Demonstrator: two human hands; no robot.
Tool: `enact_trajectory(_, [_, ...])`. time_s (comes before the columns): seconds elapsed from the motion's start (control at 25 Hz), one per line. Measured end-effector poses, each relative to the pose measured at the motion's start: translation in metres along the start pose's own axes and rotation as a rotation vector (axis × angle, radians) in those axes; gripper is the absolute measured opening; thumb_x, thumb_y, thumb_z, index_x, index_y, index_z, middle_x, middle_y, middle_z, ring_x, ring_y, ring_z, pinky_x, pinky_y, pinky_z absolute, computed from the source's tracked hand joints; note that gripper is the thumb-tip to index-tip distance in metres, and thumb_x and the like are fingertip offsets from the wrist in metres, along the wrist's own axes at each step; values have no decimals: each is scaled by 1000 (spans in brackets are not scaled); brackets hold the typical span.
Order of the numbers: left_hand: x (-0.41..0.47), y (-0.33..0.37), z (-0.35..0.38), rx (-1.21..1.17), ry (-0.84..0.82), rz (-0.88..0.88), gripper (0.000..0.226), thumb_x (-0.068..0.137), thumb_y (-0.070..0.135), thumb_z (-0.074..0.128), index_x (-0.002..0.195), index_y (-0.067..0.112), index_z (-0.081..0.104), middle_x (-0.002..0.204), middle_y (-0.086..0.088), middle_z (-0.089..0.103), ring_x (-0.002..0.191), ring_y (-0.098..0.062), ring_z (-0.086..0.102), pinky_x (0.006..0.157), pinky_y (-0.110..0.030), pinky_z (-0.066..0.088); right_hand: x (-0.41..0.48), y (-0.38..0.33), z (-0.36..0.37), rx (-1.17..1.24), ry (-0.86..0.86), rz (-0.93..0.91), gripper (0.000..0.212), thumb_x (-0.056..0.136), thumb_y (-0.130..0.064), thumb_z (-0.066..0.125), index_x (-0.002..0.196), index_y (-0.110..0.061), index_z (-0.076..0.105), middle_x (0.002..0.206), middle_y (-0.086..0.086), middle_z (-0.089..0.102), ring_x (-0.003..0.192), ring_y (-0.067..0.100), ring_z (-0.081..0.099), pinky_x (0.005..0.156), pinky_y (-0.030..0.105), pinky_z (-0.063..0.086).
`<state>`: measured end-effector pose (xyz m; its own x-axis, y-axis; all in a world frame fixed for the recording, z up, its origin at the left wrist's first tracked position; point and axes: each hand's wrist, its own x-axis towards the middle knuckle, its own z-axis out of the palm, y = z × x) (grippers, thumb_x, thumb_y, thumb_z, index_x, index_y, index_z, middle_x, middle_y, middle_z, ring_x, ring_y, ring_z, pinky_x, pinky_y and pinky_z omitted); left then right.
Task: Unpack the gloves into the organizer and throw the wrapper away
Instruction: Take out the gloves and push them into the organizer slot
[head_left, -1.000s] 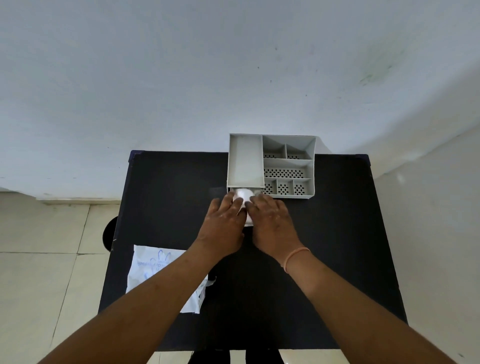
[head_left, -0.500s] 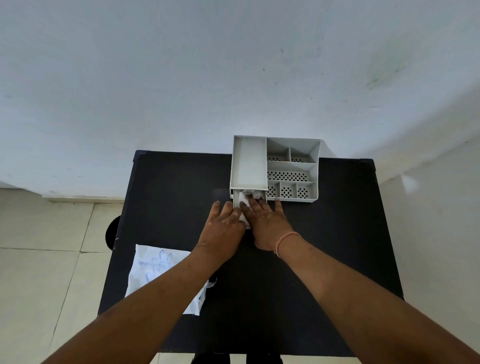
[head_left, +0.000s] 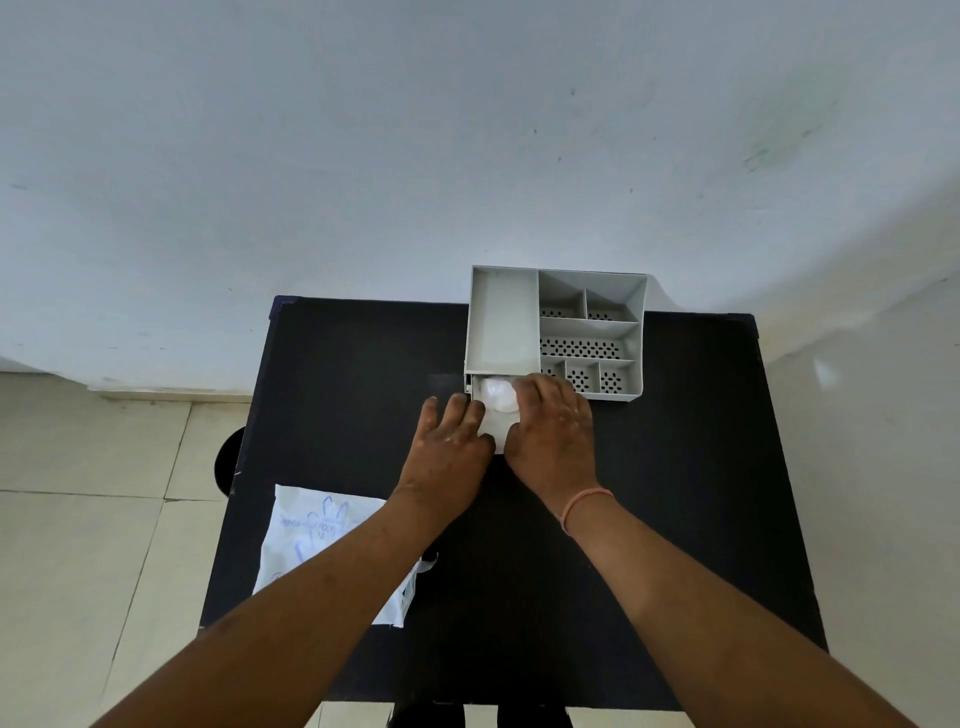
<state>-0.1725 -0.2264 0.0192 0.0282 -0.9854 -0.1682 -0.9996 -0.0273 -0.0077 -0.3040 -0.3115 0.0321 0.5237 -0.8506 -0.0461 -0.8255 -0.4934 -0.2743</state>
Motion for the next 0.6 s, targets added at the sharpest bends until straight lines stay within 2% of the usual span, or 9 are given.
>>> enact_trajectory(0.12, [0, 0, 2, -1, 11, -13, 18, 91, 29, 76, 101, 18, 86, 139, -15, 68, 138, -39, 54, 117, -64, 39, 3, 2, 10, -172, -140, -105, 57, 79, -28, 67, 133, -9, 60, 138, 11, 60, 138, 36, 43, 115, 54, 38])
enact_trajectory(0.2, [0, 0, 2, -5, 16, -5, 19, 92, 31, 76, 100, 18, 87, 140, -14, 67, 140, -39, 53, 118, -64, 39, 7, 3, 9, -265, -154, -160, 51, 84, -28, 64, 131, -8, 61, 134, 12, 62, 133, 34, 46, 112, 51, 39])
enact_trajectory(0.28, [-1, 2, 2, -4, 12, 0, 20, 93, 32, 73, 101, 20, 87, 141, -13, 68, 143, -39, 51, 119, -64, 38, 12, 1, 7, -260, -179, -165, 49, 88, -28, 60, 132, -8, 60, 134, 12, 64, 130, 32, 50, 109, 49, 40])
enact_trajectory(0.36, [-1, 3, 3, 4, -4, 2, 24, 95, 31, 68, 109, 20, 85, 138, -10, 70, 144, -38, 49, 121, -63, 35, 17, -5, 10, -177, -309, -129, 63, 93, -31, 57, 151, -9, 45, 152, 14, 52, 142, 33, 44, 118, 56, 34])
enact_trajectory(0.48, [0, 4, 3, 32, -47, -1, 31, 98, 28, 62, 122, 21, 81, 133, -5, 74, 146, -35, 46, 124, -61, 28, 31, -6, 17, -94, -543, -123, 80, 98, -35, 52, 166, -17, 14, 173, 9, 20, 159, 34, 18, 127, 66, 11])
enact_trajectory(0.52, [0, 4, 3, 43, -62, -2, 32, 99, 27, 61, 124, 21, 79, 132, -4, 74, 146, -34, 45, 125, -61, 26, 37, -5, 16, -89, -582, -131, 82, 98, -36, 53, 167, -19, 11, 175, 7, 16, 161, 33, 14, 127, 67, 8])
enact_trajectory(0.6, [1, 2, 2, 56, -83, 0, 33, 99, 28, 63, 128, 22, 77, 134, -3, 74, 147, -34, 43, 126, -62, 23, 42, -5, 12, -80, -588, -136, 81, 97, -35, 55, 166, -21, 15, 173, 6, 20, 160, 32, 17, 126, 67, 9])
